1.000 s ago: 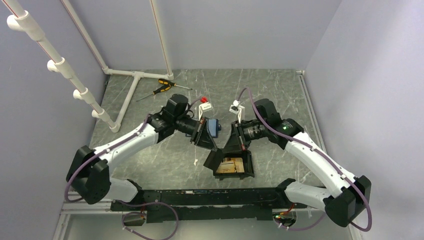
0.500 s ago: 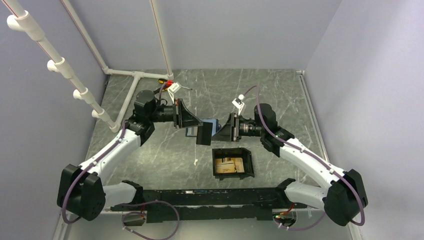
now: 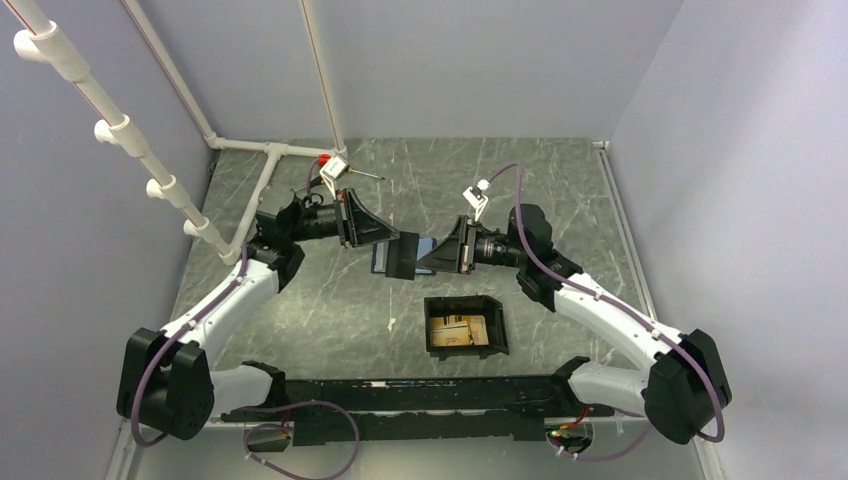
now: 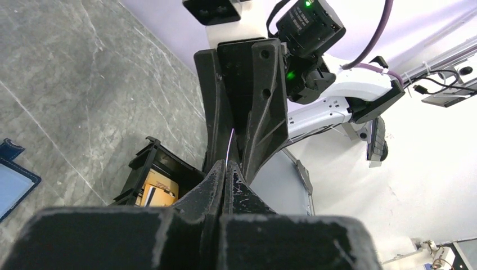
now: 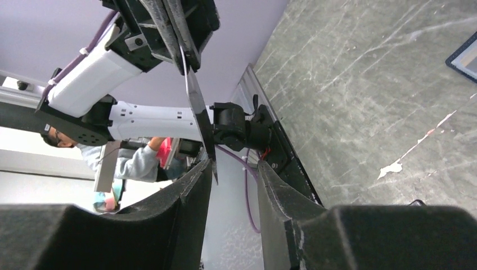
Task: Put the credit cards into the card holder
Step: Pick up the credit card from the storage box, then insert the credit card into the card holder.
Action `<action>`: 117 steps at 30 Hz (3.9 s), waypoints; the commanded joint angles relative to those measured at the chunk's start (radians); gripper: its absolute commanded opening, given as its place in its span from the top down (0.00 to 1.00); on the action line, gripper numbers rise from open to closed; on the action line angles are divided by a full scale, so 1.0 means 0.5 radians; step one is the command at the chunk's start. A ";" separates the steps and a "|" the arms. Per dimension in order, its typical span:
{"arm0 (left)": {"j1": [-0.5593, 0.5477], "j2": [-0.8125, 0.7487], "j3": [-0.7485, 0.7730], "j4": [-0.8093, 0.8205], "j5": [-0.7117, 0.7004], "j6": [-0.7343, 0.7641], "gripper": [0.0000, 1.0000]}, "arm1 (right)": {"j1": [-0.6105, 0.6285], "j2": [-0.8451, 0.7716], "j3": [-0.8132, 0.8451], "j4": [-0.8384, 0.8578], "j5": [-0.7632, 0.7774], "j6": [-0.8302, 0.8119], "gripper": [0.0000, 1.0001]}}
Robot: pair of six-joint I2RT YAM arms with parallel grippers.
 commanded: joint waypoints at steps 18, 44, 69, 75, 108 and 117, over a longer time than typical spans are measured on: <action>0.073 0.041 -0.088 0.409 0.036 -0.240 1.00 | 0.077 0.092 0.054 0.411 0.095 0.134 0.79; 0.279 1.213 0.884 -2.054 -1.077 1.004 0.14 | -0.297 1.554 1.495 -1.521 -0.075 -0.986 1.00; 0.046 1.559 0.911 -1.993 -1.396 0.936 0.44 | -0.375 1.967 1.509 -1.487 -0.291 -1.109 1.00; 0.046 1.576 0.931 -2.030 -1.439 0.947 0.44 | -0.375 2.003 1.498 -1.449 -0.269 -1.082 1.00; 0.046 1.601 0.965 -2.088 -1.451 0.973 0.42 | -0.423 1.844 1.305 -1.249 -0.266 -0.990 1.00; 0.046 1.610 0.971 -2.088 -1.444 0.970 0.42 | -0.422 1.853 1.314 -1.192 -0.297 -0.953 1.00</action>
